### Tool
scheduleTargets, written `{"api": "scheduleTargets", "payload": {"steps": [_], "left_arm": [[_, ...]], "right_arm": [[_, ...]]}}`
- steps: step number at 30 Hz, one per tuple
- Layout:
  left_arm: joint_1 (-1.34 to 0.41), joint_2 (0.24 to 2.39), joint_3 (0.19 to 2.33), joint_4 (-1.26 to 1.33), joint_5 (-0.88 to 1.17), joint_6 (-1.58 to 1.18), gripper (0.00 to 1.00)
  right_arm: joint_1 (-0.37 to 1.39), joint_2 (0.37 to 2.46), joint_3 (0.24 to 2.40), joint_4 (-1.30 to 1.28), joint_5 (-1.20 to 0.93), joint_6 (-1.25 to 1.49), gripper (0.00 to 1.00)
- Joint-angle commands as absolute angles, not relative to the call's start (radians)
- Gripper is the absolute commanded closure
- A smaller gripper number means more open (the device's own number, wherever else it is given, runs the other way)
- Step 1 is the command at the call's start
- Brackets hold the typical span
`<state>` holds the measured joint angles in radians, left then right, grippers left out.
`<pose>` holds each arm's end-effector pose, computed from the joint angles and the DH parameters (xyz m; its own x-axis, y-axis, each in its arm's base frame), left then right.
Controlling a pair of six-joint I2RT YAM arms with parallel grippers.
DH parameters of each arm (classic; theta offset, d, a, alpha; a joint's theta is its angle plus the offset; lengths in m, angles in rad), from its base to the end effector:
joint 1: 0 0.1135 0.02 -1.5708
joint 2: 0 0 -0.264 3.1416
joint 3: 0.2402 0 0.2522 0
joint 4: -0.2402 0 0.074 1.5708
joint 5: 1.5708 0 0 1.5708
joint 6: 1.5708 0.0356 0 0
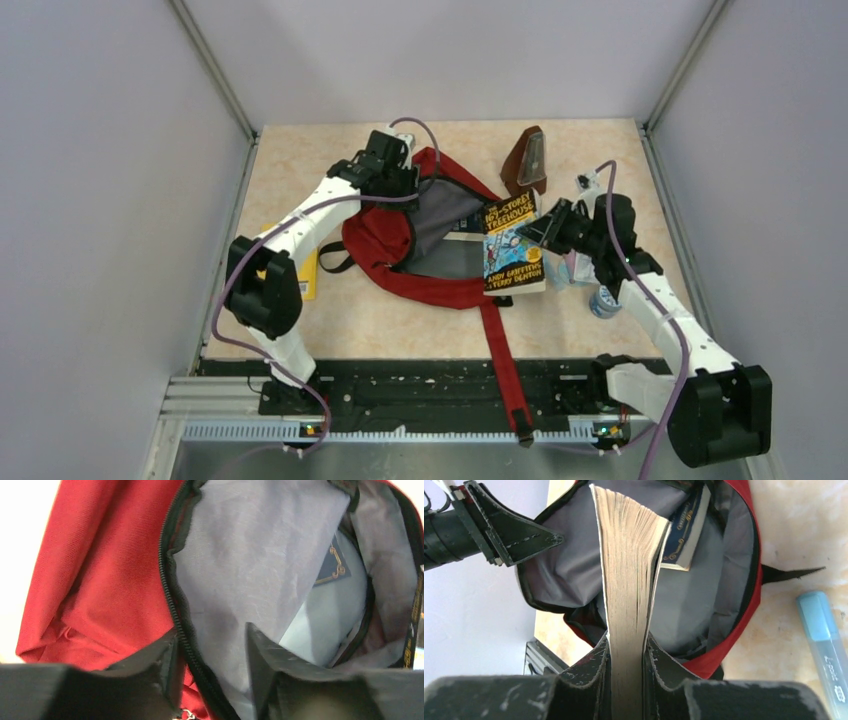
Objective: Pack the student bag
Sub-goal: Place the book in the student bag.
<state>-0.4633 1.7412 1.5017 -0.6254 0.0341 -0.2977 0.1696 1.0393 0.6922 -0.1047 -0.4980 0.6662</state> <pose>0.3466 -0.1745 0.2905 -0.7877 0.0658 -0.6126 0.2462 0.9450 -0.2151 0.2255 0.0559 0.2682 -0.6917 0.4324 -0.5784 -0.1836 0.6693 0.7200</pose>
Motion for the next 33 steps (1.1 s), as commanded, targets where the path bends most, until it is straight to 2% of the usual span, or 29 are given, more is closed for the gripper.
{"api": "scheduleTargets", "payload": {"steps": [1,2,3,4,8,15,20,33], "left_arm": [[-0.450,1.765,1.526,-0.620,0.196,-0.336,0.70],[-0.445,1.760,1.526,-0.619,0.215,-0.345,0.85],[-0.443,1.749,1.524,-0.611,0.228,-0.351,0.95],[-0.442,1.733,1.521,-0.600,0.236,-0.357,1.00],[-0.442,1.612,1.460,-0.491,0.310,-0.370,1.00],[-0.442,1.319,1.171,-0.024,0.422,-0.438,1.00],[-0.443,1.268,1.121,0.029,0.471,-0.443,1.00],[-0.442,1.235,1.096,0.067,0.516,-0.448,1.00]], "right_arm": [[0.164,1.001,0.654,-0.064,-0.466,0.782,1.00],[0.164,0.994,0.639,-0.049,-0.466,0.815,1.00],[0.165,0.981,0.618,-0.022,-0.464,0.849,1.00],[0.165,0.967,0.595,0.010,-0.461,0.885,1.00],[0.167,0.917,0.520,0.106,-0.424,1.011,1.00],[0.181,0.891,0.431,0.276,-0.355,1.208,1.00],[0.221,0.935,0.450,0.319,-0.287,1.269,1.00],[0.467,1.181,0.546,0.506,-0.086,1.336,1.00]]}}
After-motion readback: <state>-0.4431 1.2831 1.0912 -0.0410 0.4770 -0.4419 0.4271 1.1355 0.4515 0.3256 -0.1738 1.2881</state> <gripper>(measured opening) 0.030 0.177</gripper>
